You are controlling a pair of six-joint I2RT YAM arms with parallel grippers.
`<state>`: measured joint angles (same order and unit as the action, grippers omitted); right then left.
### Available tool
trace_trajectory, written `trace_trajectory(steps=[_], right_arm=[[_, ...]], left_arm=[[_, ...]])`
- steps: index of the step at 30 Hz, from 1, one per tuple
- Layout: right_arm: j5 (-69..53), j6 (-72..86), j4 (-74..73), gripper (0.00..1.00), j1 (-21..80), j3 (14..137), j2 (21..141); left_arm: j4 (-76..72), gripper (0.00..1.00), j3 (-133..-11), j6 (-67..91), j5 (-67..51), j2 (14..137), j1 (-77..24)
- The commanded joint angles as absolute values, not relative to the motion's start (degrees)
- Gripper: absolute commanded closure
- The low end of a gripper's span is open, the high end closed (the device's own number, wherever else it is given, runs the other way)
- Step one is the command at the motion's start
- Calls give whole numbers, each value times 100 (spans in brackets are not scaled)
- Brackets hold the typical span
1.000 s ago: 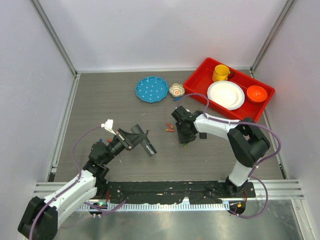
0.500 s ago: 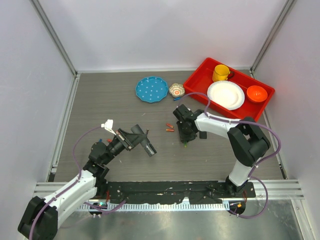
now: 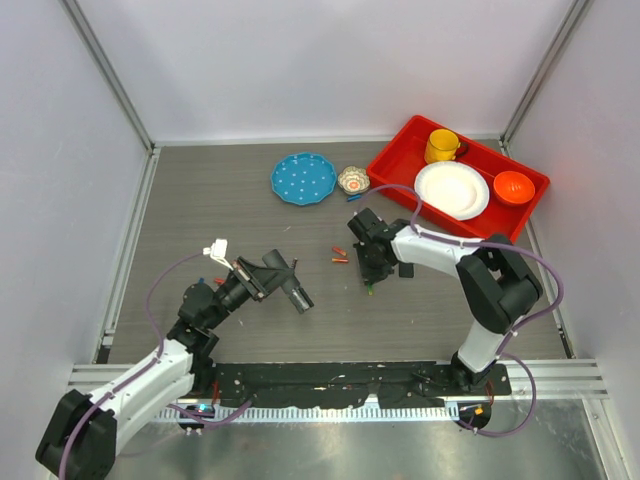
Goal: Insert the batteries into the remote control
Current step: Pick up the battery from the center of the board.
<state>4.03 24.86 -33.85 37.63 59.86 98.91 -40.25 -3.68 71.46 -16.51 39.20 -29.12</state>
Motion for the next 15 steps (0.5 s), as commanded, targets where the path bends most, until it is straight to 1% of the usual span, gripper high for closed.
trace_trajectory(steps=[1, 3, 7, 9, 11, 15], right_arm=[[413, 2566, -3278, 99, 3735, 5810, 9477], [465, 2636, -3270, 99, 3735, 5783, 9195], [589, 2786, -3042, 99, 3762, 5634, 8150], [755, 2751, -2962, 99, 3840, 5590, 7429], [817, 2585, -2874, 99, 3981, 5599, 6807], [1272, 2408, -2856, 99, 4437, 5721, 6198]], left_arm=[[-4482, 99, -404, 7075, -1679, 4078, -2883], [-4587, 100, -439, 7101, -1705, 4226, -2874], [-4860, 100, -501, 7180, -1714, 4552, -2883], [-5096, 100, -579, 7216, -1740, 4728, -2883], [-5264, 100, -641, 7251, -1749, 5009, -2883], [-6105, 100, -808, 7382, -1828, 5676, -2927]])
